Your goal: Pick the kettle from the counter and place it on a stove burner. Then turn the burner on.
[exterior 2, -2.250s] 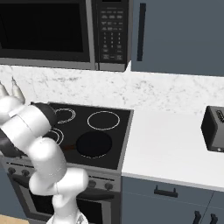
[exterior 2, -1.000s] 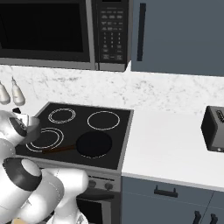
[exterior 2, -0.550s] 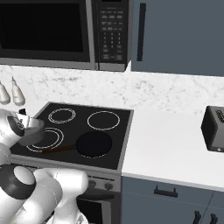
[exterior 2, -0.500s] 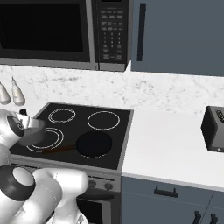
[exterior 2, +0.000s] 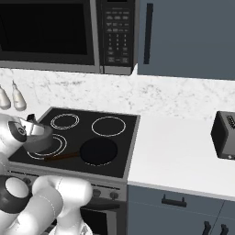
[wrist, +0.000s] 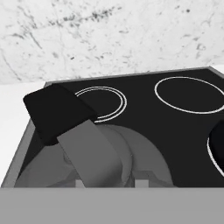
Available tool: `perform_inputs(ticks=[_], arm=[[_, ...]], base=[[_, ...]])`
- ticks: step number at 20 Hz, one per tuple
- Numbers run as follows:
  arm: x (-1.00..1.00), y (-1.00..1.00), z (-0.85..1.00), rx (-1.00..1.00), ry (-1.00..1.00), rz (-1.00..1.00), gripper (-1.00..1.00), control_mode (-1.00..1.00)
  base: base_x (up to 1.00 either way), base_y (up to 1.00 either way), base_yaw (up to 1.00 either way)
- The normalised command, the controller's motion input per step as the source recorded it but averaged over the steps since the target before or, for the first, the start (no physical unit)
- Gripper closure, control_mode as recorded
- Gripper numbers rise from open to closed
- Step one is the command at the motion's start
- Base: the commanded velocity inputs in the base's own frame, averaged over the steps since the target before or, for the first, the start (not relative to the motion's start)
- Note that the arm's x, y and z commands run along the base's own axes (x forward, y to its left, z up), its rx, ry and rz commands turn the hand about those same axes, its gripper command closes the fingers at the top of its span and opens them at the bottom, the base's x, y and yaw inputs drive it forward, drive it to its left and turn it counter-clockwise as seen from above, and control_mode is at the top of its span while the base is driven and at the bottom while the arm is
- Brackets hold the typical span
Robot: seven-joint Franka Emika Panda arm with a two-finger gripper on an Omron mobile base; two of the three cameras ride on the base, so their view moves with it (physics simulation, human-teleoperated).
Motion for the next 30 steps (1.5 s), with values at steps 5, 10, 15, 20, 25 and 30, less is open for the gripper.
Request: perform_inputs(ticks=[5,10,15,20,25,30], arm=[[0.27,0.00,-0.01,0.00,0.00,-0.07,1.00,-1.00],[0.19,-0.01,-0.07,0.00,0.00,-0.08,1.00,-1.00],[0.14,-0.01,-0.14,0.00,0.00,-0.08,1.00,-1.00],[0.17,0.00,-0.18,0.00,0.00,-0.08,1.00,-1.00],[0.14,0.00,-0.20,0.00,0.00,-0.07,1.00,-1.00],[-0.01,-0.04,-0.26,0.00,0.01,-0.07,1.00,-1.00]], base=[[0.00,0.00,0.00],[0.00,0.00,0.00],[0.00,0.00,0.00],[0.00,0.00,0.00],[0.00,0.00,0.00],[0.00,0.00,0.00]])
